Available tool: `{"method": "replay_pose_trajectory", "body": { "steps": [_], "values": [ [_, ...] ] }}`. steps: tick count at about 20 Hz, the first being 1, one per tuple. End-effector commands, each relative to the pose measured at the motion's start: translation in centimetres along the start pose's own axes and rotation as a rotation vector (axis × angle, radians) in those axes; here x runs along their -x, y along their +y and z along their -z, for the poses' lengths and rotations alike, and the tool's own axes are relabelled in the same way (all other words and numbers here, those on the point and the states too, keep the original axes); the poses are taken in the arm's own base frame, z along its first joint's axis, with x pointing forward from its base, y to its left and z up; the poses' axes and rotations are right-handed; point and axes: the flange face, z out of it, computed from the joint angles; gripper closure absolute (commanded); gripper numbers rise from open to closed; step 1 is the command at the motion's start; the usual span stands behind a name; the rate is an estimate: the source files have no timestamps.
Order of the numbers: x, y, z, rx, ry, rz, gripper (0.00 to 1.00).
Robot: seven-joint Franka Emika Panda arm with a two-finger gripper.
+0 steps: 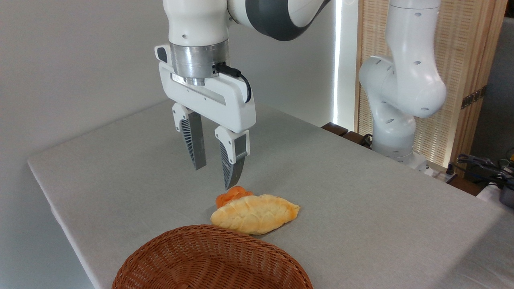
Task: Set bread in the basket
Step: 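Lower the open gripper down onto the middle of the bread roll, then close the gripper fingers around the bread roll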
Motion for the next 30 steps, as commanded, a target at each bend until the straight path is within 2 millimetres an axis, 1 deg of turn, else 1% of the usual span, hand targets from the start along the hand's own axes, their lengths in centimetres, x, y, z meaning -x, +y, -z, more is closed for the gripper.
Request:
{"method": "replay_pose_trajectory", "body": {
  "steps": [1, 4, 7, 8, 10, 11, 13, 15, 16, 20, 22, 28, 29, 30],
  "values": [
    [0.9, 1.2, -1.5, 0.059, -0.069, -0.059, 0.0],
    [1.2, 1.8, -2.7, 0.079, -0.09, -0.07, 0.0],
    [1.8, 2.3, -5.0, 0.106, -0.119, -0.151, 0.0],
    [2.0, 2.2, -5.2, 0.109, -0.122, -0.167, 0.0],
    [3.2, 1.5, -5.9, 0.125, -0.13, -0.207, 0.0],
    [3.3, 1.3, -6.0, 0.126, -0.129, -0.218, 0.0],
    [4.0, 0.3, -6.8, 0.128, -0.129, -0.239, 0.0],
    [4.1, -0.1, -8.3, 0.132, -0.135, -0.252, 0.0],
    [4.1, -0.2, -9.3, 0.141, -0.149, -0.251, 0.0],
    [3.8, -0.7, -11.3, 0.135, -0.18, -0.256, 0.0],
    [3.6, -0.9, -12.1, 0.133, -0.193, -0.258, 0.0],
    [3.3, -1.4, -13.3, 0.116, -0.206, -0.264, 0.0],
    [3.3, -1.4, -13.4, 0.116, -0.208, -0.266, 0.04],
    [3.2, -1.3, -13.4, 0.116, -0.208, -0.267, 0.11]
  ]
}}
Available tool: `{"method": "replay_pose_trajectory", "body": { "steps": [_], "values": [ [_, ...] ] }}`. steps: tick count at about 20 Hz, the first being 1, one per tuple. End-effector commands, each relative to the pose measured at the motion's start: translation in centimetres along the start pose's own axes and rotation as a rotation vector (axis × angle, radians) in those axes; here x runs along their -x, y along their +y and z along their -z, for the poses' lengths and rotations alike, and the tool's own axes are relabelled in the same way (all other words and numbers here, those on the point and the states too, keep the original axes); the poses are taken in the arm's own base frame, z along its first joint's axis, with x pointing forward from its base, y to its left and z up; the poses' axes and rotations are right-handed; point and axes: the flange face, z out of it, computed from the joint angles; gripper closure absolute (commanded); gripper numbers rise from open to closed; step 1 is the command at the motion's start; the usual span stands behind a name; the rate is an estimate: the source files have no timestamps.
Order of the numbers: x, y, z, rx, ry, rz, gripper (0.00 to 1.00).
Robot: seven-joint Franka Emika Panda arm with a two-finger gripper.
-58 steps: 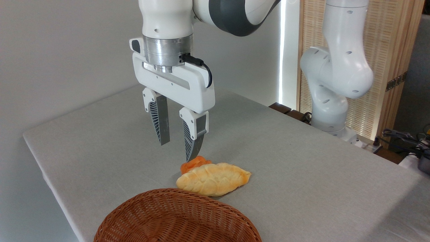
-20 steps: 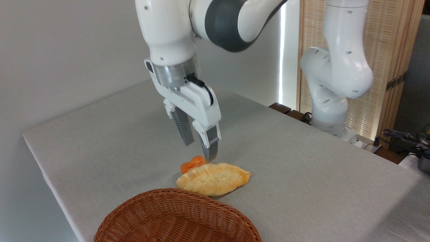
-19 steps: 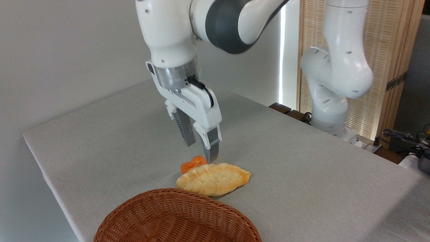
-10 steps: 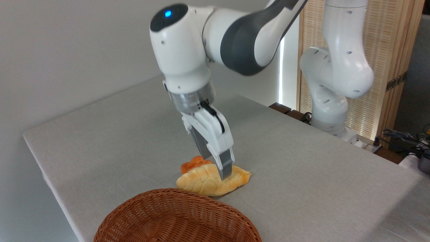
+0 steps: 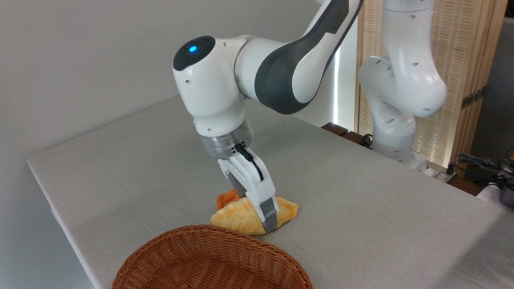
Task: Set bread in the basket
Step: 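Close the gripper fingers around the bread roll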
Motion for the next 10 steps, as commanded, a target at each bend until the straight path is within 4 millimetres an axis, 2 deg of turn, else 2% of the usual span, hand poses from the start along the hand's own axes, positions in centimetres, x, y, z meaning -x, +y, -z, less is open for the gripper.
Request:
{"method": "replay_pose_trajectory", "body": {
  "steps": [1, 3, 4, 10],
  "values": [
    [-0.08, -0.59, -0.36, -0.018, -0.011, -0.018, 0.34],
    [-0.14, -0.53, -0.43, -0.017, -0.012, -0.039, 0.69],
    [-0.15, -0.52, -0.43, -0.016, -0.011, -0.057, 0.72],
    [-0.26, -0.42, -0.45, -0.016, -0.014, -0.064, 0.71]
  ]
}}
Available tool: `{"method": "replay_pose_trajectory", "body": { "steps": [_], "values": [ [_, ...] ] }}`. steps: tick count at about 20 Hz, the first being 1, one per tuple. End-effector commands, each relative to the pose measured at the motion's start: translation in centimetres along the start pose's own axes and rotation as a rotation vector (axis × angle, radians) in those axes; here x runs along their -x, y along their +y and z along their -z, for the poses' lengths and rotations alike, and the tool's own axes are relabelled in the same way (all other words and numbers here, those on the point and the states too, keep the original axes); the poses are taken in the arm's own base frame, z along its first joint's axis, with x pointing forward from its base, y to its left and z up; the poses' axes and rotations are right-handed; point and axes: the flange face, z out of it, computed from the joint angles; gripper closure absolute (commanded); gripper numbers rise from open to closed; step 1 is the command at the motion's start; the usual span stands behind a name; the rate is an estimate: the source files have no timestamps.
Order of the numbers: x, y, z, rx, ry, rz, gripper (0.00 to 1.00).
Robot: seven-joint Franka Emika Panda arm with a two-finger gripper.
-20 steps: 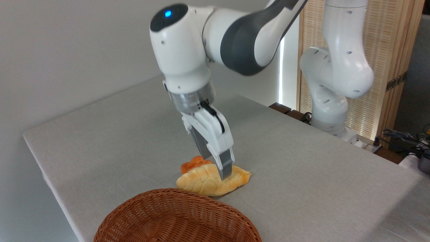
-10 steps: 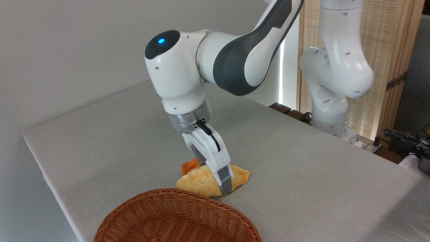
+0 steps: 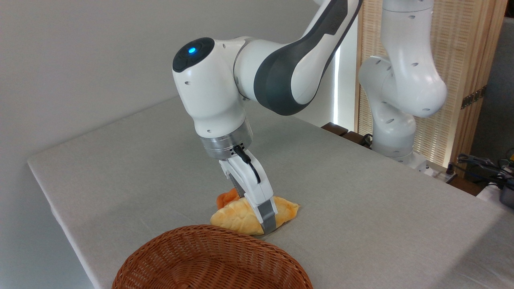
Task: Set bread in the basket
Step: 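Close the gripper fingers around the bread roll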
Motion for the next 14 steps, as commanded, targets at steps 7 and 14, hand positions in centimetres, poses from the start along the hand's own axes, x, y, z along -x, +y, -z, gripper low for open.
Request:
{"method": "replay_pose_trajectory", "body": {
  "steps": [7, 14],
  "values": [
    [-0.2, -0.4, -0.1, -0.017, -0.01, -0.023, 0.7],
    [-0.2, 0.6, 4.1, -0.036, 0.016, -0.038, 0.7]
  ]
}}
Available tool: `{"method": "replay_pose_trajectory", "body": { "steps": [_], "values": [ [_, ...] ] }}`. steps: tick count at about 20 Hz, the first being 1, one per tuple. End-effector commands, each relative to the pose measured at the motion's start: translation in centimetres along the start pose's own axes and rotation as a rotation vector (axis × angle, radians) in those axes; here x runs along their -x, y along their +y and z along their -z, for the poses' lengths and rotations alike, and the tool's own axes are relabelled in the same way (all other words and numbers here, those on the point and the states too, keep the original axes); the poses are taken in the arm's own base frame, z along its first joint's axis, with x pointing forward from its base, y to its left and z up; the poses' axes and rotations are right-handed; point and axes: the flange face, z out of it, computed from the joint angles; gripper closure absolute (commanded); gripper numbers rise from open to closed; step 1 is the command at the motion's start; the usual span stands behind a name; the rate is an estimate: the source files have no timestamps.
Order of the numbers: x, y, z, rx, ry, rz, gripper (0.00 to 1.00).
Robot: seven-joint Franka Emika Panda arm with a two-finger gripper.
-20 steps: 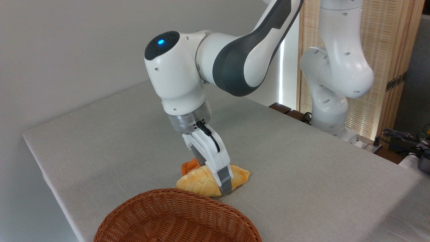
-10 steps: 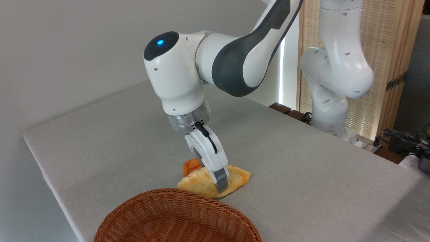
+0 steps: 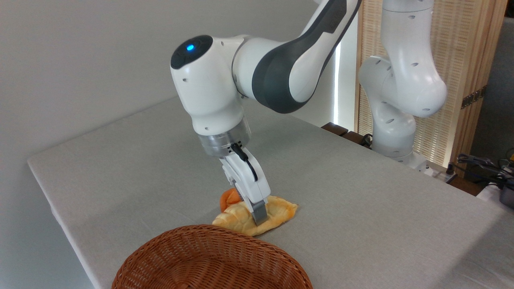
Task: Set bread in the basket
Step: 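Lift the held bread roll up off the table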
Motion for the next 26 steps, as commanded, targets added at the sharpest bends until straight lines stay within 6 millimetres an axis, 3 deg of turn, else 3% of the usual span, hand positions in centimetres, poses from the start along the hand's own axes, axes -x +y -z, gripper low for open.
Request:
{"method": "replay_pose_trajectory", "body": {
  "steps": [1, 5, 10, 14, 19, 23, 24, 25, 26],
  "values": [
    [0.1, 1.0, 4.1, -0.015, 0.009, -0.035, 0.7],
    [-1.3, 3.1, 6.2, 0.005, -0.007, -0.077, 0.69],
    [-1.4, 4.1, 7.3, 0.015, 0.002, -0.089, 0.68],
    [-0.6, 2.6, 10.4, -0.069, 0.066, -0.062, 0.66],
    [0.3, -0.3, 11.9, -0.218, 0.159, -0.017, 0.64],
    [1.5, -2.7, 11.5, -0.273, 0.185, 0.03, 0.47],
    [2.1, -3.6, 11.2, -0.283, 0.189, 0.049, 0.18],
    [2.1, -3.9, 11.0, -0.29, 0.19, 0.056, 0.03],
    [1.8, -4.2, 10.6, -0.298, 0.19, 0.059, 0.0]
  ]
}}
